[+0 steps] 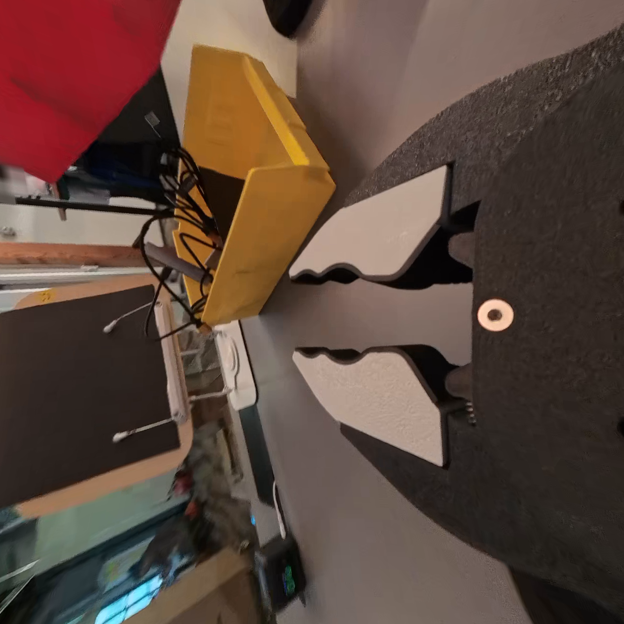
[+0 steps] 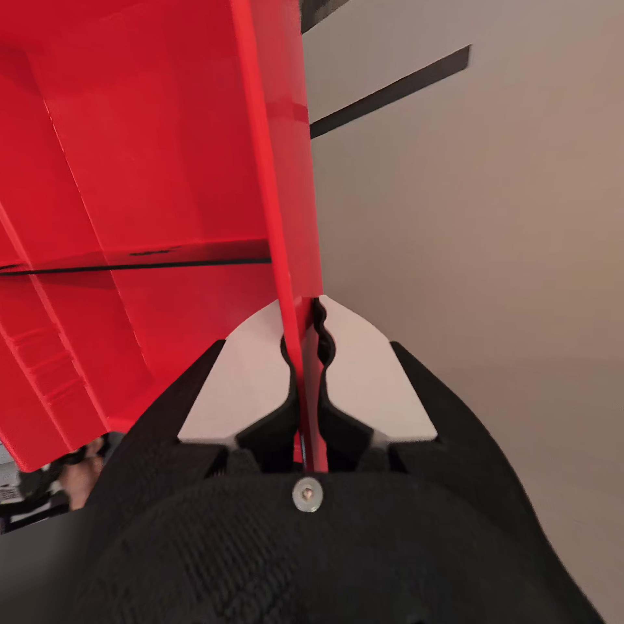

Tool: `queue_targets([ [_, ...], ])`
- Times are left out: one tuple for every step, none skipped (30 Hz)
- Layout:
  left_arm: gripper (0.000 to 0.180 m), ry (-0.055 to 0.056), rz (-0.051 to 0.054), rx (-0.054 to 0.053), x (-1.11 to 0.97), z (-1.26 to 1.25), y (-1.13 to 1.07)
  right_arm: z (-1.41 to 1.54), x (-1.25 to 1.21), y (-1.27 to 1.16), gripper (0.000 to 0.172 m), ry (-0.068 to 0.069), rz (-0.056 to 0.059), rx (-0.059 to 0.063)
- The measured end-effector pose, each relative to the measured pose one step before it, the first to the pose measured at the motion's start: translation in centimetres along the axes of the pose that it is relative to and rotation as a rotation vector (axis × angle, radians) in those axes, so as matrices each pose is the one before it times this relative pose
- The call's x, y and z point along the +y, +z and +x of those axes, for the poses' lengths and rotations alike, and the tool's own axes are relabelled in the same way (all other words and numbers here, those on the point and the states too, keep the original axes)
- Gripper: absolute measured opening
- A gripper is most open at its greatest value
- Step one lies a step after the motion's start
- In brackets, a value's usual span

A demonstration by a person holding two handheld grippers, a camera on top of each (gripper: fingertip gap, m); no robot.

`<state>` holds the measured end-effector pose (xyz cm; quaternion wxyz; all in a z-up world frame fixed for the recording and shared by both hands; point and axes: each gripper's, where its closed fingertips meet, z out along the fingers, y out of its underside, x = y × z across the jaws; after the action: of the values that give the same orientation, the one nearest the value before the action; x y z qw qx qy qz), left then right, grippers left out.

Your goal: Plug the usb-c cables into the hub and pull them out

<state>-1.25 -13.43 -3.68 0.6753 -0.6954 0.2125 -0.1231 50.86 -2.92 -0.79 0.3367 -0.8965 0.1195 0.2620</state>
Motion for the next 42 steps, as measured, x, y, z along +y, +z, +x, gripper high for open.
queue_targets([
  [0.039, -0.0011, -0.033, 0.0239, -0.639, 0.396, 0.892, 0.778, 0.286, 0.144, 0.007, -0.0004, 0.0032, 0.0029],
  [0.045, 0.0096, -0.0316, 0.0277, -0.772, 0.59, 0.98, 0.753, 0.132, 0.142, 0.008, 0.0137, -0.009, -0.006],
  [0.048, 0.0131, -0.0217, 0.0305, -0.999, 0.754, 1.067, 0.754, -0.155, 0.086, 0.008, 0.0261, -0.0009, -0.0002],
  [0.048, 0.0139, -0.0096, 0.0301, -1.198, 0.834, 1.159, 0.588, -0.173, 0.109, 0.009, 0.0104, 0.0033, -0.0017],
  [0.049, 0.0058, -0.0147, 0.0309, -1.118, 0.766, 1.35, 0.458, -0.02, 0.16, 0.01, 0.0008, -0.0011, -0.0043],
  [0.053, -0.0061, -0.0325, 0.0282, -0.83, 0.467, 1.523, 0.468, 0.058, 0.199, 0.01, 0.0052, -0.0026, -0.0007],
  [0.057, -0.0188, -0.0428, 0.0262, -0.516, 0.14, 1.67, 0.437, 0.169, 0.183, 0.01, 0.0104, -0.0099, 0.0003],
  [0.058, -0.0332, -0.056, 0.0389, -0.147, 0.042, 1.715, 0.379, 0.207, 0.161, 0.01, 0.0041, -0.0118, 0.0033],
  [0.058, -0.0362, -0.0651, 0.0377, 0.051, -0.183, 1.672, 0.305, 0.248, 0.135, 0.01, -0.0019, -0.0146, 0.0048],
  [0.055, -0.0364, -0.0722, 0.0427, 0.214, -0.164, 1.493, 0.25, 0.241, 0.138, 0.01, -0.0052, -0.0144, 0.0065],
  [0.05, -0.0353, -0.072, 0.039, 0.223, -0.169, 1.227, 0.221, 0.171, 0.138, 0.01, -0.0072, -0.0119, 0.0074],
  [0.045, -0.0227, -0.0617, 0.0282, 0.16, -0.105, 0.995, 0.195, 0.095, 0.149, 0.01, -0.0058, -0.0088, 0.0071],
  [0.044, -0.0185, -0.0551, 0.0154, 0.146, -0.125, 0.824, 0.195, 0.035, 0.163, 0.01, -0.0035, -0.0067, 0.005],
  [0.045, -0.0221, -0.0635, -0.0024, 0.237, -0.346, 0.705, 0.2, -0.015, 0.188, 0.011, -0.0019, -0.0047, 0.0031],
  [0.045, -0.0228, -0.0697, -0.0041, 0.35, -0.353, 0.617, 0.223, -0.016, 0.194, 0.011, 0.0001, -0.0039, 0.0039],
  [0.047, -0.0293, -0.0647, -0.0127, 0.296, -0.481, 0.529, 0.248, -0.02, 0.166, 0.011, 0.0005, -0.0028, 0.0061],
  [0.046, -0.0263, -0.0487, -0.0171, 0.139, -0.536, 0.423, 0.275, -0.026, 0.123, 0.012, 0.0029, -0.0016, 0.0093],
  [0.045, -0.0265, -0.0379, -0.0161, 0.043, -0.493, 0.318, 0.298, -0.018, 0.069, 0.012, 0.0046, -0.0014, 0.0129],
  [0.043, -0.0295, -0.0434, -0.0165, 0.143, -0.446, 0.271, 0.29, -0.004, 0.035, 0.013, 0.0014, -0.0019, 0.015],
  [0.043, -0.0321, -0.0465, -0.0127, 0.254, -0.338, 0.242, 0.239, 0.037, 0.028, 0.013, -0.0085, -0.0048, 0.0161],
  [0.043, -0.0347, -0.0429, -0.0063, 0.285, -0.251, 0.243, 0.21, 0.096, 0.059, 0.013, -0.0138, -0.0081, 0.0185],
  [0.042, -0.0333, -0.0409, -0.0046, 0.318, -0.24, 0.221, 0.162, 0.12, 0.081, 0.014, -0.0077, -0.0108, 0.0164],
  [0.044, -0.025, -0.0286, 0.0052, 0.152, -0.08, 0.16, 0.123, 0.091, 0.14, 0.014, -0.0064, -0.0112, 0.0134],
  [0.041, -0.0224, -0.0276, 0.0112, 0.061, 0.109, 0.104, 0.029, 0.055, 0.181, 0.014, -0.0077, -0.0097, 0.007],
  [0.035, -0.0088, -0.0333, 0.014, 0.031, 0.287, 0.084, -0.047, 0.025, 0.222, 0.014, -0.0069, -0.0082, 0.0001],
  [0.028, 0.0089, -0.0231, -0.003, -0.093, 0.185, 0.107, -0.074, 0.042, 0.23, 0.014, -0.0058, -0.0079, -0.004],
  [0.024, 0.0279, -0.0131, -0.0217, -0.159, 0.015, 0.192, -0.12, 0.061, 0.207, 0.014, -0.0035, -0.0092, -0.0062],
  [0.021, 0.027, -0.0223, -0.0241, -0.041, -0.006, 0.32, -0.1, 0.09, 0.187, 0.014, -0.0014, -0.0106, -0.0054],
  [0.014, 0.0205, -0.0309, -0.014, 0.07, 0.137, 0.406, -0.067, 0.118, 0.169, 0.014, -0.0003, -0.0111, -0.0044],
  [0.012, 0.0106, -0.0256, -0.0148, -0.024, 0.096, 0.208, -0.035, 0.111, 0.155, 0.014, -0.0001, -0.0101, -0.0023],
  [0.01, 0.0156, -0.0205, -0.0164, -0.073, -0.111, 0.0, 0.027, 0.114, 0.131, 0.014, -0.0005, -0.0092, 0.0009],
  [0.011, 0.0404, -0.028, -0.0133, 0.073, -0.196, -0.007, 0.083, 0.12, 0.122, 0.014, -0.0003, -0.008, 0.0045],
  [0.011, 0.0267, -0.0175, -0.0093, 0.109, -0.169, -0.028, 0.122, 0.132, 0.099, 0.014, 0.0002, -0.0082, 0.0073],
  [0.011, 0.0094, -0.0113, -0.0083, 0.131, -0.254, -0.049, 0.155, 0.127, 0.106, 0.015, 0.0001, -0.0086, 0.009],
  [0.011, 0.0074, -0.0128, -0.0047, 0.157, -0.389, -0.061, 0.177, 0.105, 0.117, 0.015, 0.0002, -0.0085, 0.0092],
  [0.01, 0.0101, -0.0192, -0.0058, 0.209, -0.599, -0.1, 0.164, 0.122, 0.133, 0.015, 0.0002, -0.0092, 0.0084],
  [0.01, 0.0013, -0.0165, -0.0136, 0.228, -0.903, -0.132, 0.115, 0.114, 0.171, 0.016, 0.0019, -0.0099, 0.0039],
  [0.009, -0.0095, -0.0098, -0.0072, 0.251, -1.057, -0.129, 0.038, 0.065, 0.182, 0.015, 0.0067, -0.0079, -0.0029],
  [0.007, -0.0261, -0.0081, 0.0138, 0.266, -1.039, -0.123, 0.024, 0.087, 0.241, 0.015, 0.005, -0.0101, -0.0028],
  [0.006, -0.0387, 0.0045, 0.0278, 0.209, -1.024, -0.133, -0.038, 0.061, 0.293, 0.016, 0.0025, -0.0108, -0.004],
  [0.004, -0.0365, 0.0224, 0.0222, 0.095, -1.161, -0.174, -0.162, -0.019, 0.318, 0.016, 0.005, -0.0091, -0.0096],
  [0.004, -0.0265, 0.033, 0.0065, -0.006, -1.365, -0.233, -0.231, -0.026, 0.364, 0.017, 0.0078, -0.0113, -0.0096],
])
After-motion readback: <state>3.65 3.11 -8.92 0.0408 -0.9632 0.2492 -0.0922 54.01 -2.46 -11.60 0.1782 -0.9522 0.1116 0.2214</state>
